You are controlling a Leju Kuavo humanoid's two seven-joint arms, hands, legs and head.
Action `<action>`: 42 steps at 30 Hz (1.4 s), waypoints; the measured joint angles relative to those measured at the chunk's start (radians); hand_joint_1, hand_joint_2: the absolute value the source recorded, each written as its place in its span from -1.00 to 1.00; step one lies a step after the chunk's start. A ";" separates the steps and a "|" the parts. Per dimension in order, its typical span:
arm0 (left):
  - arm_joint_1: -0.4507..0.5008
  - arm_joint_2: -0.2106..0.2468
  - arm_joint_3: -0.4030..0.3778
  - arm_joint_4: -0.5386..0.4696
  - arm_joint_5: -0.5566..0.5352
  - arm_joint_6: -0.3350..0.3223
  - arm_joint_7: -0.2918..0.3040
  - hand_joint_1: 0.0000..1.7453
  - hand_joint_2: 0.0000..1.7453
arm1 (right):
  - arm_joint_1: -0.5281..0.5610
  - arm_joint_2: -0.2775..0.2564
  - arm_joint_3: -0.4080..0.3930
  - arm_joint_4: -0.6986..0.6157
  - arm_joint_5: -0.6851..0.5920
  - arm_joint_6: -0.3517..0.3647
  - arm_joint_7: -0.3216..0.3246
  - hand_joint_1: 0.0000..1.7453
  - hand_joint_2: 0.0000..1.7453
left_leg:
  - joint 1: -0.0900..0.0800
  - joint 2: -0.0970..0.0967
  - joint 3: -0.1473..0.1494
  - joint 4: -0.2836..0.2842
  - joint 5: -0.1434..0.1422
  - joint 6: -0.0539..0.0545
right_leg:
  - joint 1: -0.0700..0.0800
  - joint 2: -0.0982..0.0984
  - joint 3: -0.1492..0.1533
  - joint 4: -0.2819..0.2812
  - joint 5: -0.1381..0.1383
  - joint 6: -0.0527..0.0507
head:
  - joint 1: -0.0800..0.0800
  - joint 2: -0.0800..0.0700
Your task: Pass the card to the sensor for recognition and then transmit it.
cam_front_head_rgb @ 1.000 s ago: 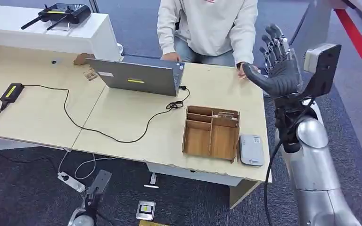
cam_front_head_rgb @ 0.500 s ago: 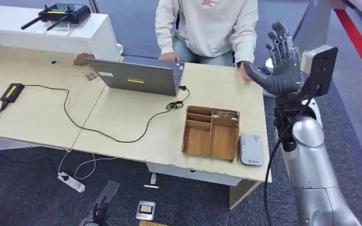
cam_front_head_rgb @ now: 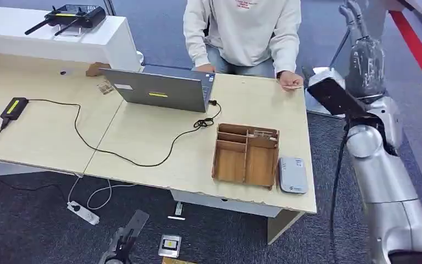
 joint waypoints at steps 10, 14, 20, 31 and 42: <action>-0.041 -0.002 -0.072 0.007 0.020 0.002 0.022 -1.00 -1.00 | -0.077 -0.002 0.011 0.268 0.112 0.015 0.085 -1.00 1.00 | 0.000 -0.001 0.000 0.000 0.000 0.000 | 0.000 -0.001 0.000 0.000 0.000 0.000 | 0.000 0.000; -0.046 -0.002 -0.090 0.008 0.017 0.013 0.022 -1.00 -1.00 | -0.097 0.000 0.013 0.329 0.115 0.000 0.085 -1.00 1.00 | 0.000 -0.001 0.000 0.000 0.000 0.000 | 0.000 -0.001 0.000 0.000 0.000 0.000 | 0.000 0.000; -0.050 -0.005 -0.111 0.008 0.015 0.032 0.009 -1.00 -1.00 | -0.118 0.012 0.015 0.410 0.131 -0.018 0.080 -1.00 1.00 | 0.000 -0.001 0.000 0.000 0.000 0.000 | 0.000 -0.001 0.000 0.000 0.000 0.000 | 0.000 0.000; -0.033 -0.006 -0.119 0.007 0.074 0.041 -0.037 -1.00 -1.00 | -0.159 0.080 0.035 0.515 0.151 -0.025 0.059 -1.00 1.00 | 0.000 -0.001 0.000 0.000 0.000 0.000 | 0.000 -0.001 0.000 0.001 0.000 0.000 | 0.000 0.000; 0.007 0.002 -0.119 -0.014 0.114 0.049 -0.050 -1.00 -1.00 | -0.194 0.153 0.060 0.574 0.158 -0.018 0.043 -1.00 1.00 | 0.000 -0.001 0.000 0.000 0.000 0.000 | 0.000 -0.001 0.000 0.001 0.000 0.000 | 0.000 0.000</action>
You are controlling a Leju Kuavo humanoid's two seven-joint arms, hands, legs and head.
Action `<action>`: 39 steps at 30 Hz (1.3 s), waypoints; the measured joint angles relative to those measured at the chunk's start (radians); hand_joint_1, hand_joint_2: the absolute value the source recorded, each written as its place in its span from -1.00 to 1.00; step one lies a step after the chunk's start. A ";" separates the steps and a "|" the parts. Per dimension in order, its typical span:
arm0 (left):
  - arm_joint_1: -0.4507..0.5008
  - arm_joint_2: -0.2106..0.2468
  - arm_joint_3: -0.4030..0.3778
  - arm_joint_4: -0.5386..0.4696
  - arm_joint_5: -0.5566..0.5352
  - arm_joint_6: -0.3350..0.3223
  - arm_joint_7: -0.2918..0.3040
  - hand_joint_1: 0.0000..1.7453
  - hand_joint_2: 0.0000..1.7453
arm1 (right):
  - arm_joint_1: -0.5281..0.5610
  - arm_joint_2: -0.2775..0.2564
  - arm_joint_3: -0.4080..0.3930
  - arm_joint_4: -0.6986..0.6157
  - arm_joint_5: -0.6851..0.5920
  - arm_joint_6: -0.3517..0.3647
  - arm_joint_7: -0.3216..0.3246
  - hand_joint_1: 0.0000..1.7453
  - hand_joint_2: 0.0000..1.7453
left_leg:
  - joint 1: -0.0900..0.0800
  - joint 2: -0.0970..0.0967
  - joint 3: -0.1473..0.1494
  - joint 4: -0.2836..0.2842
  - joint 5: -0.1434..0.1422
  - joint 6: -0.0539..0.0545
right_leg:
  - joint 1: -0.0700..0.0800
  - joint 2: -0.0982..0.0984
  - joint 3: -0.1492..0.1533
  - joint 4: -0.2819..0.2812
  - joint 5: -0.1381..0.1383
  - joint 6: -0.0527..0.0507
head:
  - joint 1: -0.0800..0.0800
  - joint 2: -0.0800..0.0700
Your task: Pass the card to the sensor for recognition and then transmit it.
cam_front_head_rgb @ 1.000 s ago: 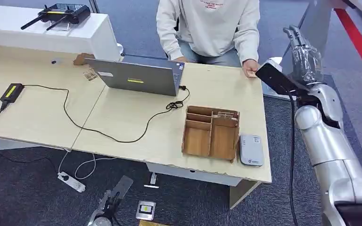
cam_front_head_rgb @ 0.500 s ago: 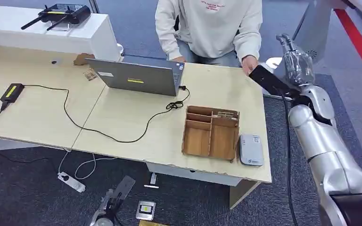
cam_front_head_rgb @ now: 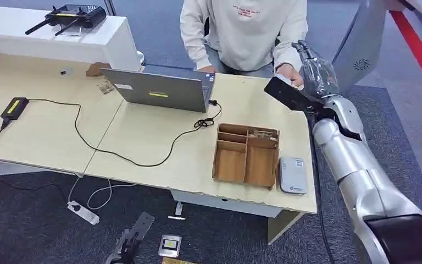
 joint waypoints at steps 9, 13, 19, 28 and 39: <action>-0.006 0.090 -0.024 -0.031 0.076 -0.111 0.007 -1.00 -1.00 | -0.026 0.052 0.022 0.035 0.002 0.018 -0.001 -1.00 1.00 | 0.003 0.001 0.000 0.000 0.001 -0.001 | 0.000 0.000 0.000 0.001 0.000 0.000 | 0.000 0.000; -0.020 0.133 -0.041 -0.037 0.093 -0.134 -0.010 -1.00 -1.00 | -0.037 0.077 0.025 0.042 0.002 0.029 -0.006 -1.00 1.00 | 0.003 0.000 0.000 0.000 0.001 -0.001 | 0.001 0.000 0.000 0.002 0.000 0.000 | 0.000 0.000; -0.021 0.177 -0.069 -0.069 0.119 -0.156 -0.016 -1.00 -1.00 | -0.058 0.113 0.029 0.059 -0.004 0.051 -0.012 -1.00 1.00 | 0.002 0.000 0.000 0.000 0.001 -0.001 | 0.002 0.000 0.000 0.001 0.000 0.000 | 0.000 0.000; -0.022 0.230 -0.111 -0.121 0.159 -0.163 -0.014 -1.00 -1.00 | -0.071 0.142 0.042 0.089 0.002 0.053 -0.007 -1.00 1.00 | 0.002 0.000 0.000 0.000 0.001 -0.001 | 0.002 0.000 0.000 0.001 0.000 0.000 | 0.000 0.000; -0.030 0.272 -0.151 -0.171 0.184 -0.172 -0.010 -1.00 -1.00 | -0.079 0.163 0.050 0.109 0.010 0.070 0.008 -1.00 1.00 | 0.002 0.000 0.000 0.000 0.001 -0.001 | 0.002 0.000 0.000 0.001 0.000 0.000 | 0.000 0.000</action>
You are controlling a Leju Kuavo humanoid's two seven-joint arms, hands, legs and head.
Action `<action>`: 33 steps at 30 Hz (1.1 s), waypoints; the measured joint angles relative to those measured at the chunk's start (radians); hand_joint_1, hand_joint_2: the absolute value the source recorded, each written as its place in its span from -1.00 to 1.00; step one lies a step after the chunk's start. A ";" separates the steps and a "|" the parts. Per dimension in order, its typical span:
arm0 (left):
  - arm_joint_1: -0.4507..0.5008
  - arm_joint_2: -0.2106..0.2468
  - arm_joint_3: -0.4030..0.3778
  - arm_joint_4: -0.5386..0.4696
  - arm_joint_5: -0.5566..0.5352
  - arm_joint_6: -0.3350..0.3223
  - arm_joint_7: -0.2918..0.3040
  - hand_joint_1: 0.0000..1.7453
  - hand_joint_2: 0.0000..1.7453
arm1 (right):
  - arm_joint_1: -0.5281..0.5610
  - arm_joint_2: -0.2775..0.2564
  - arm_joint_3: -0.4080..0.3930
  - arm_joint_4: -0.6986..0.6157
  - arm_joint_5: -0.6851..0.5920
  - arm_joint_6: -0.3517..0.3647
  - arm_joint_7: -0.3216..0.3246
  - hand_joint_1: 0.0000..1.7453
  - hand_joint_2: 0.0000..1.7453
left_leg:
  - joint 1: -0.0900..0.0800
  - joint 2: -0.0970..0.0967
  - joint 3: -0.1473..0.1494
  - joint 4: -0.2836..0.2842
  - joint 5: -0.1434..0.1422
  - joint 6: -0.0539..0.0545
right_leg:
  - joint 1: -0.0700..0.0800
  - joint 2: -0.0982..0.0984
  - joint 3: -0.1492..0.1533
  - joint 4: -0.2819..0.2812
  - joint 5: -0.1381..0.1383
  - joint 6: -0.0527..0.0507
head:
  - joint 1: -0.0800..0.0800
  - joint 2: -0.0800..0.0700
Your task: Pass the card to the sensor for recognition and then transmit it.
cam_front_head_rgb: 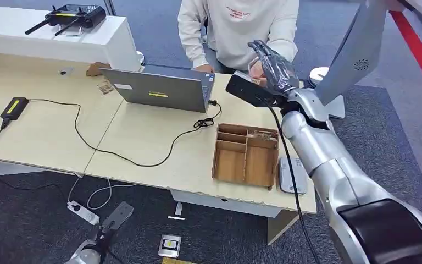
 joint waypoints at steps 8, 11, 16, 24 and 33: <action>-0.002 0.028 -0.031 -0.030 0.026 0.022 0.016 -1.00 -1.00 | 0.000 -0.005 0.000 0.010 0.013 -0.017 0.027 1.00 1.00 | 0.000 0.000 0.000 0.000 0.000 0.000 | 0.000 0.000 0.000 0.000 0.000 0.000 | 0.000 0.000; -0.001 0.035 -0.043 -0.041 0.032 0.029 0.021 -1.00 -1.00 | 0.000 -0.007 0.000 0.016 0.013 -0.018 0.029 1.00 1.00 | 0.000 0.000 0.000 0.000 0.000 0.000 | 0.000 0.000 0.000 0.000 0.000 0.000 | 0.000 0.000; 0.002 0.036 -0.057 -0.045 0.040 0.052 0.033 -1.00 -1.00 | 0.000 -0.021 0.000 0.018 0.010 -0.018 0.030 1.00 1.00 | 0.000 0.000 0.000 0.000 0.000 0.000 | 0.000 0.000 0.000 0.000 0.000 0.000 | 0.000 0.000; 0.003 0.027 -0.074 -0.042 0.032 0.081 0.050 -1.00 -1.00 | 0.002 -0.048 0.000 0.018 0.010 -0.021 0.032 1.00 1.00 | 0.000 0.000 0.000 0.000 0.000 0.000 | 0.000 0.000 0.000 0.000 0.000 0.000 | 0.000 0.000; 0.003 0.016 -0.082 -0.016 0.036 0.087 0.040 -1.00 -1.00 | 0.014 -0.074 0.000 0.018 0.011 -0.021 0.031 1.00 1.00 | 0.000 0.000 0.000 0.000 0.000 0.000 | 0.000 0.000 0.000 0.000 0.000 0.000 | 0.000 0.000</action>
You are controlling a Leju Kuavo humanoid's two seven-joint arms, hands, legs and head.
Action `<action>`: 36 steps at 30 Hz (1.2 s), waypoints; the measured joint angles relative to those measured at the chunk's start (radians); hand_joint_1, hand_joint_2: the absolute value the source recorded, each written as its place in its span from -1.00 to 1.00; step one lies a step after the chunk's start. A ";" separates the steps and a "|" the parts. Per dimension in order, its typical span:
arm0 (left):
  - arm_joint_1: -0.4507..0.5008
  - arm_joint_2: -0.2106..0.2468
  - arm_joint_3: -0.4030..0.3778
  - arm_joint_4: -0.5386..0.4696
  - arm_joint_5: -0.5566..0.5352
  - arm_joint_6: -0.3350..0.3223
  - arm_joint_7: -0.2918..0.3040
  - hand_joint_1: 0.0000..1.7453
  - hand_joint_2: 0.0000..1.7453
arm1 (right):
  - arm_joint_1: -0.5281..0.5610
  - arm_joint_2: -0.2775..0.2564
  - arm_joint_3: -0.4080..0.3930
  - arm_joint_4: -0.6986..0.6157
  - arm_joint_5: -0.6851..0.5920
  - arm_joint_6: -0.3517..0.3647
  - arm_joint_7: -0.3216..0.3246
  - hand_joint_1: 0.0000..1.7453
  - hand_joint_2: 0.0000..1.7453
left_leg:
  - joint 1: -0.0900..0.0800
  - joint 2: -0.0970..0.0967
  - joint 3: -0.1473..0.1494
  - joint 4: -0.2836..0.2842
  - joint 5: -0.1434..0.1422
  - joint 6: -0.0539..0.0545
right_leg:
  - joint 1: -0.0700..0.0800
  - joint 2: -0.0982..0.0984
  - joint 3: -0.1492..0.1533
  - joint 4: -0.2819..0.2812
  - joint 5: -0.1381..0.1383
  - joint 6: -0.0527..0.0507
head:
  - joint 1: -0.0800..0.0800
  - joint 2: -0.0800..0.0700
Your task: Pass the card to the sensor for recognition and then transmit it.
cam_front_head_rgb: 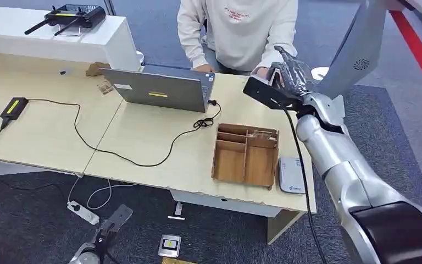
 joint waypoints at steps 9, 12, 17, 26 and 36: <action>-0.001 -0.013 -0.006 0.007 0.004 -0.004 0.019 -1.00 -1.00 | 0.000 -0.008 -0.003 -0.006 -0.037 0.003 -0.008 1.00 1.00 | 0.000 0.000 0.000 0.000 0.000 0.000 | 0.000 0.000 0.000 0.000 0.000 0.000 | 0.000 0.000; 0.001 -0.016 -0.006 0.010 0.005 0.000 0.021 -1.00 -1.00 | 0.002 -0.021 -0.008 -0.013 -0.075 0.020 -0.024 1.00 1.00 | 0.000 0.000 0.000 0.000 0.000 0.000 | 0.000 0.000 0.000 0.000 0.000 0.000 | 0.000 0.000; 0.016 -0.021 -0.005 0.013 0.015 0.018 0.030 -1.00 -1.00 | 0.023 -0.075 -0.026 -0.055 -0.136 0.071 -0.028 1.00 1.00 | 0.000 0.000 0.000 0.000 0.000 0.000 | 0.000 0.000 0.000 -0.001 0.000 0.000 | 0.000 0.000; 0.066 -0.116 0.014 0.013 -0.031 0.232 0.105 -1.00 -1.00 | 0.188 -0.250 -0.045 -0.228 -0.135 0.120 0.047 1.00 1.00 | -0.003 0.000 0.000 0.000 -0.001 0.002 | -0.003 0.000 0.001 -0.002 0.000 0.001 | 0.000 0.000; 0.090 -0.170 0.049 0.012 -0.002 0.178 0.116 -1.00 -1.00 | 0.322 -0.375 -0.062 -0.364 -0.122 0.157 0.093 1.00 1.00 | -0.002 0.001 0.001 0.000 -0.002 0.002 | -0.005 0.001 0.001 -0.003 0.000 0.001 | 0.000 0.000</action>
